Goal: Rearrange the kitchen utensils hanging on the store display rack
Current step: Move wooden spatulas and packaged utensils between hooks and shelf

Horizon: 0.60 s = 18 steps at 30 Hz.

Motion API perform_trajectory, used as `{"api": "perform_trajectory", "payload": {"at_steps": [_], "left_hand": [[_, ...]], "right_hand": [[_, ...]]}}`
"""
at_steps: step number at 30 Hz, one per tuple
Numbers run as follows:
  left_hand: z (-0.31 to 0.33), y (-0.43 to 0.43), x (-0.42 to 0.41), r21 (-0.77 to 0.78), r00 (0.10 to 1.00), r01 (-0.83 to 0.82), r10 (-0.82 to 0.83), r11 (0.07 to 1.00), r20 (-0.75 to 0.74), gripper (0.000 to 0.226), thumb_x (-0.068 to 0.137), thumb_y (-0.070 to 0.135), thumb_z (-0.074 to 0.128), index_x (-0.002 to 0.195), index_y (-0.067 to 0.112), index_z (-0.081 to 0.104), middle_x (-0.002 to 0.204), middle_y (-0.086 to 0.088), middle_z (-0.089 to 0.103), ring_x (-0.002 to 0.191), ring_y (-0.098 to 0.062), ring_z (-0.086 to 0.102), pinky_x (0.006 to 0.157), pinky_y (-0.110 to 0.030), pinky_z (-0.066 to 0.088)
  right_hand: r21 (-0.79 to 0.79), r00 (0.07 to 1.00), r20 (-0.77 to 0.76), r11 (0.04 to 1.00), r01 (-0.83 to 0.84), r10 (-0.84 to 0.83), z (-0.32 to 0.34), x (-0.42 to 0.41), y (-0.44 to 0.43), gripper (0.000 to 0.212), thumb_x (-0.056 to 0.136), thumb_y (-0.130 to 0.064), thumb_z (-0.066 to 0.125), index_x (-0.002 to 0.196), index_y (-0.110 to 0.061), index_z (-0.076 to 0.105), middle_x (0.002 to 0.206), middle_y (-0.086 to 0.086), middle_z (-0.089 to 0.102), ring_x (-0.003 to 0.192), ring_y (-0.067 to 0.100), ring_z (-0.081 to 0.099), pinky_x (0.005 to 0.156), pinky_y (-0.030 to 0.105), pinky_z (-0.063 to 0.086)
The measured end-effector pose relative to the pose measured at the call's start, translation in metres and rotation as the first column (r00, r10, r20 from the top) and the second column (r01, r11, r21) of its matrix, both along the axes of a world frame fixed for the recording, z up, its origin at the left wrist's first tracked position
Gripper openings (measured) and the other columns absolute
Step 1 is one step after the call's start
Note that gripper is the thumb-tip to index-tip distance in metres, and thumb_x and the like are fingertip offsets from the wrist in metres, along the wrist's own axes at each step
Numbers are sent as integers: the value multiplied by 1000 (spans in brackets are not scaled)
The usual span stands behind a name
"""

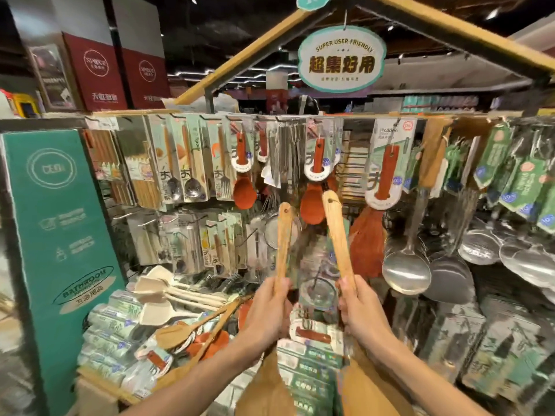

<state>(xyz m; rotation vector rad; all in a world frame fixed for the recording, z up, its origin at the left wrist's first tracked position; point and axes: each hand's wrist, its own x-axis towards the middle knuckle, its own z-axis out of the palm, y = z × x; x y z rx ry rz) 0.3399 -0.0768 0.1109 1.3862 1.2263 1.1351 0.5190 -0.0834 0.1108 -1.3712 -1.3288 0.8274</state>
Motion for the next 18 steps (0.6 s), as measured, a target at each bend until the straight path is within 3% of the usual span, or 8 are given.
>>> {"api": "perform_trajectory", "payload": {"at_steps": [2, 4, 9, 14, 18], "left_hand": [[-2, 14, -18, -13, 1000, -2, 2, 1000, -21, 33, 106, 43, 35, 90, 29, 61, 58, 10, 45, 50, -10, 39, 51, -31, 28], [0, 25, -34, -1, 999, 32, -32, 999, -29, 38, 105, 44, 35, 85, 24, 60, 55, 9, 47, 46, -11, 43, 50, -30, 31], [8, 45, -60, -8, 983, 154, -152, 988, 98, 40, 107, 34, 39, 86, 9, 62, 56, 2, 52, 47, -13, 49, 44, -25, 41], [15, 66, -69, 11, 945, 261, -258, 965, 200, 30, 108, 22, 35, 109, 4, 59, 65, -5, 59, 52, -17, 54, 51, -30, 46], [19, 73, -61, -8, 936, 272, -263, 962, 235, 24, 108, 15, 34, 99, 2, 52, 70, -11, 60, 55, -20, 56, 54, -34, 48]], "right_hand": [[-35, 999, -29, 999, 22, -23, -3, -14, 9, 29, 106, -33, 36, 86, -15, 48, 60, -3, 40, 42, 7, 33, 43, 23, 27], [-54, 997, -53, 997, 51, -53, -4, -28, 17, 31, 106, -31, 36, 85, -13, 48, 58, -1, 39, 40, 7, 32, 43, 25, 26], [-54, 987, 15, 985, 162, -162, -5, -68, 36, 44, 103, -41, 36, 70, -13, 44, 51, -4, 36, 38, 5, 31, 52, 31, 25], [-117, 968, -52, 964, 238, -245, -3, -94, 38, 50, 99, -54, 37, 65, -18, 41, 44, -11, 32, 39, 8, 28, 47, 28, 22], [-163, 975, -55, 965, 205, -216, -8, -92, 33, 50, 101, -52, 37, 71, -13, 49, 49, -8, 42, 47, 14, 39, 51, 31, 35]]}}
